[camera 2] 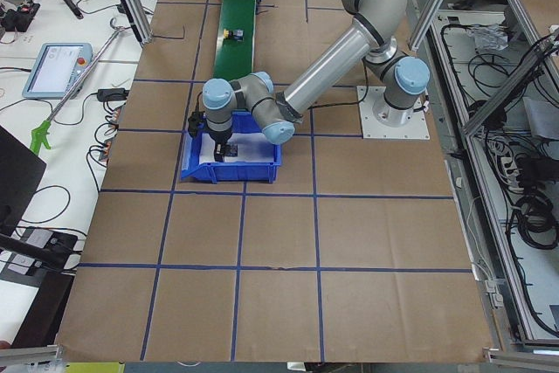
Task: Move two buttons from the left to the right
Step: 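Carry the red button to the conveyor while the right gripper reaches toward the yellow button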
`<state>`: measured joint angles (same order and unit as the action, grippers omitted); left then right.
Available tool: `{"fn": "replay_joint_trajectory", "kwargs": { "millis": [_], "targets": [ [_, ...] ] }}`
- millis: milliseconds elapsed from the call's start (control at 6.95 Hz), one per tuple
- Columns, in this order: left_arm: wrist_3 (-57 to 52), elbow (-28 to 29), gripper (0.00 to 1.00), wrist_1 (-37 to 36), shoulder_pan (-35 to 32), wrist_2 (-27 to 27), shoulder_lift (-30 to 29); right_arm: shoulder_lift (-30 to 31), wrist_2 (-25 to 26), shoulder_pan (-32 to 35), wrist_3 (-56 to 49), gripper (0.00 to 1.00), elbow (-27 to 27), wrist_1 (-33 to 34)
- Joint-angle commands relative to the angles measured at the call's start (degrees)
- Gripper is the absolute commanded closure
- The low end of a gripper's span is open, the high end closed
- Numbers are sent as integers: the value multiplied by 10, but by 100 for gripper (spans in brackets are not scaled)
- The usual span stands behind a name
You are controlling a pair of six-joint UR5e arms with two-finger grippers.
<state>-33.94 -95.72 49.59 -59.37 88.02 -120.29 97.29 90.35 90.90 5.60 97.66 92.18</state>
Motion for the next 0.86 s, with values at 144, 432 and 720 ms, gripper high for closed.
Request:
{"fn": "replay_joint_trajectory", "kwargs": {
  "millis": [144,432,720],
  "targets": [
    [0,3,98,2,0,-1,7,0,0,0,0,0,1,-1],
    [-4,17,100,11,0,-11,19,0,0,0,0,0,1,-1],
    [-8,32,100,57,0,-10,51,0,0,0,0,0,1,-1]
  ]
}}
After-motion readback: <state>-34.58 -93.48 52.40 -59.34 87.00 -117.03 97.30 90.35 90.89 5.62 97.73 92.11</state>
